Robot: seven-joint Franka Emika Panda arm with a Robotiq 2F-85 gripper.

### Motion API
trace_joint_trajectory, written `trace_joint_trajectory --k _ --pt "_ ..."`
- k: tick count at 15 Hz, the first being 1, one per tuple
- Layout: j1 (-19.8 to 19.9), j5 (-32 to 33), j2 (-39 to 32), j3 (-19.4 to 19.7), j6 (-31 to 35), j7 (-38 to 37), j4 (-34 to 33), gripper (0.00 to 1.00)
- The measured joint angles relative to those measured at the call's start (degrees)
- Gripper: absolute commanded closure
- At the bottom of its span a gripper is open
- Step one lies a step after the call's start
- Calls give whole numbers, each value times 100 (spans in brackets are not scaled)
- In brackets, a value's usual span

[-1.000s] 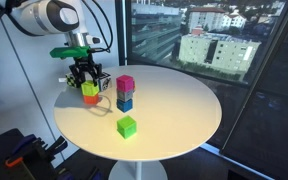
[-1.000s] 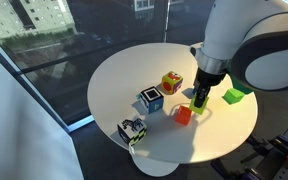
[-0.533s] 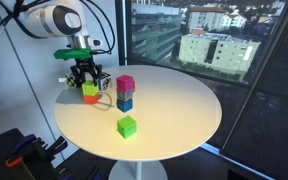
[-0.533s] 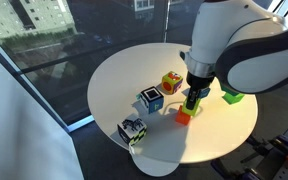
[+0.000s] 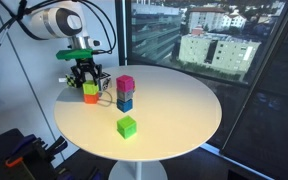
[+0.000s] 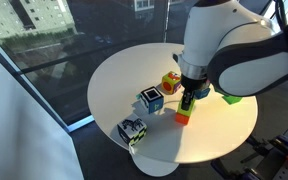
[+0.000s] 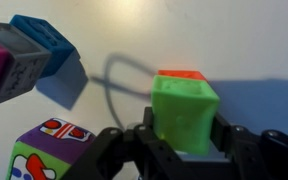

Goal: Pick up the light green block from the green block top and put it on the orange block top, remove the mulberry pink block from the stack and put it on top of the green block top

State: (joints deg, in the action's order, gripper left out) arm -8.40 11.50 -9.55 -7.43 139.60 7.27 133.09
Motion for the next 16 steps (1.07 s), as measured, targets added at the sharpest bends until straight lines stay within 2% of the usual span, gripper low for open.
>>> trace_joint_trajectory --k 1,2,5,16 --pt "-5 24 0 0 0 2 0 23" --pt "-11 40 0 0 0 4 -1 21" --pt "-15 43 -21 -1 0 58 -1 0" --pt "-12 41 -8 7 2 77 -30 0"
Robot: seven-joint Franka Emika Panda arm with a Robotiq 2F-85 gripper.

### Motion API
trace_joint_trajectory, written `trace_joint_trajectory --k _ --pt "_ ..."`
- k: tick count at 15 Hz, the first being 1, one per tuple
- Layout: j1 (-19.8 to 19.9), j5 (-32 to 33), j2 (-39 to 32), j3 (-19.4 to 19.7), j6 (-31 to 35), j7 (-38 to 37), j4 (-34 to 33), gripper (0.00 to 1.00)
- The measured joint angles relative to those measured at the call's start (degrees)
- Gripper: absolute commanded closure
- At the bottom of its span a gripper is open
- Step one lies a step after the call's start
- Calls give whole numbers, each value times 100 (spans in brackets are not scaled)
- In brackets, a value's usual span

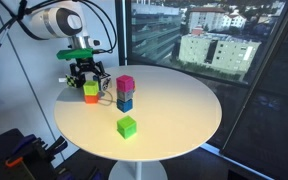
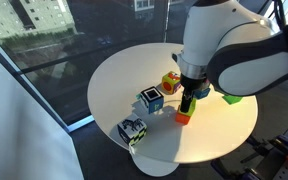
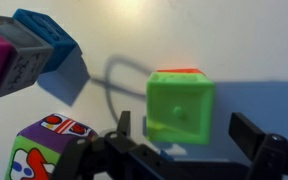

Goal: Pick up the light green block from the green block top and put it on the orange block top, remove the mulberry pink block from the stack and put it on top of the green block top

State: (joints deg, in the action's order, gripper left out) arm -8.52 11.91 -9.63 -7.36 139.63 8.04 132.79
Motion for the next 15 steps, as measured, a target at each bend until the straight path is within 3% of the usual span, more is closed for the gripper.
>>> trace_joint_trajectory --k 15 --pt "224 -206 1000 195 -769 -612 59 0"
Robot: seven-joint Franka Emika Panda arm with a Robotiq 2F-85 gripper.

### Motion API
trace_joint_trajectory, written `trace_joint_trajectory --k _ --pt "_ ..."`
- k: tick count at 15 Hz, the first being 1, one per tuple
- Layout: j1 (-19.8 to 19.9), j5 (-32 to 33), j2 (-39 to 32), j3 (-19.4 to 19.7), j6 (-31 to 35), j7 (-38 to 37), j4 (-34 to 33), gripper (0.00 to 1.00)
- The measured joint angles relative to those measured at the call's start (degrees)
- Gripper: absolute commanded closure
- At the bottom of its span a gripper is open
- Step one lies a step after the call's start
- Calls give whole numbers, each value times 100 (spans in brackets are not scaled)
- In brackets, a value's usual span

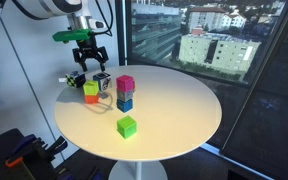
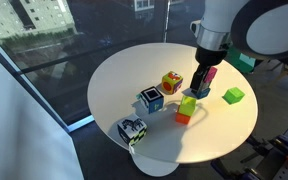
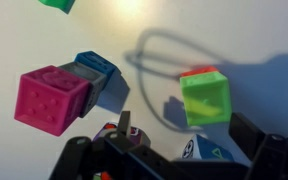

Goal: Pick up the light green block from the green block top and put it on the orange block top, remove the mulberry pink block from the stack and put it on top of the green block top

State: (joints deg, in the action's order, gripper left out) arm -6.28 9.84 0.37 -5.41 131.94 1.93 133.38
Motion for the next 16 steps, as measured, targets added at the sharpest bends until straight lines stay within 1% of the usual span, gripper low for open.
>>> trace_joint_trajectory --k 8,16 --pt "346 -183 528 281 -709 -153 -33 0" --pt "618 -310 564 527 -884 -367 -217 0"
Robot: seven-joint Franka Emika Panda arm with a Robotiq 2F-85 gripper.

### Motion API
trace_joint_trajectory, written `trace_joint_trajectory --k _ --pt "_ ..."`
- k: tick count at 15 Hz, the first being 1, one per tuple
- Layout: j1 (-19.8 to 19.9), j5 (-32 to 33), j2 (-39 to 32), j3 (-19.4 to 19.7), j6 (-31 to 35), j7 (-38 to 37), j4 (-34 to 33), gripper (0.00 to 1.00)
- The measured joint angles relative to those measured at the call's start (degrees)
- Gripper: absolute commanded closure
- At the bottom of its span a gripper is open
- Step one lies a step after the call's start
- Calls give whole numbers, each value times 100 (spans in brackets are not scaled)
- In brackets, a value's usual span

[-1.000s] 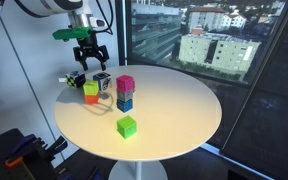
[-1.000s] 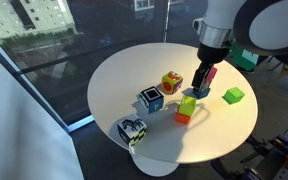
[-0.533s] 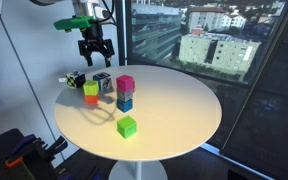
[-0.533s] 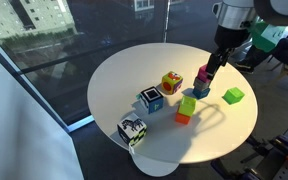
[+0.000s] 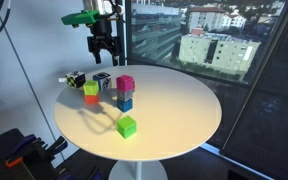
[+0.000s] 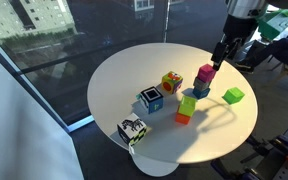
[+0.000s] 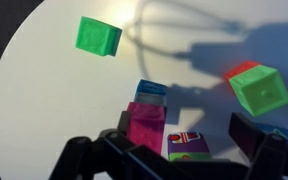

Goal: Pick up the light green block from the green block top and put it on the orange block top, remove the mulberry pink block from the stack and put it on top of the green block top

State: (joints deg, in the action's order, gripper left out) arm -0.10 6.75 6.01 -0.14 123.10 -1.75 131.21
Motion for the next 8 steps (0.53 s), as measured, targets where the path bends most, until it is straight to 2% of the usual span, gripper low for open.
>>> trace_joint_trajectory --k 8 --pt "114 -324 -354 181 433 0 -209 0"
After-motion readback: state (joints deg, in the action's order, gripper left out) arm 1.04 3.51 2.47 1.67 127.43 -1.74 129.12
